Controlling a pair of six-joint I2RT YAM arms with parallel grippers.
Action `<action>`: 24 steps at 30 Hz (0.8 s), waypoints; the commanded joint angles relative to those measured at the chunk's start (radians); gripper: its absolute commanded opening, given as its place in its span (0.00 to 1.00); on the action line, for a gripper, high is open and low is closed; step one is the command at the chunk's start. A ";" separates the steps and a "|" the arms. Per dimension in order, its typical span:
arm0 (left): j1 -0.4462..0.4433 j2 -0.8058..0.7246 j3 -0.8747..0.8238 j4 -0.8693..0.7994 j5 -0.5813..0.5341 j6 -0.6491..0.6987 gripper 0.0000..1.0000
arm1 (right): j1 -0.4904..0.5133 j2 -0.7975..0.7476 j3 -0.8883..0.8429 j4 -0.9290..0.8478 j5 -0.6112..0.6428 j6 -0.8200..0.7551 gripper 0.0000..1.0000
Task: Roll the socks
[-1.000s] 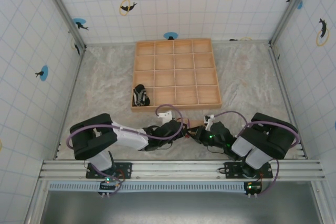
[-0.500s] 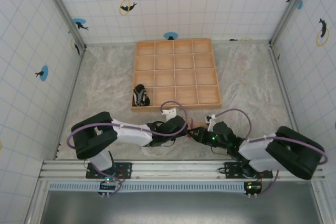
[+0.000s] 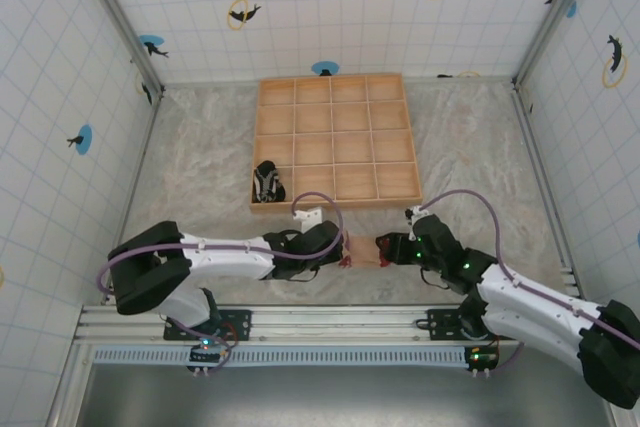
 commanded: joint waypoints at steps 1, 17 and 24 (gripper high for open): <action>-0.001 -0.039 -0.023 -0.110 -0.032 -0.043 0.00 | -0.030 0.068 0.018 -0.104 -0.004 -0.067 0.62; -0.017 -0.029 -0.005 -0.203 -0.032 -0.125 0.00 | -0.027 0.287 -0.018 0.240 -0.228 0.050 0.28; -0.061 0.000 0.011 -0.227 -0.048 -0.282 0.00 | -0.029 0.455 0.147 0.182 -0.188 -0.090 0.00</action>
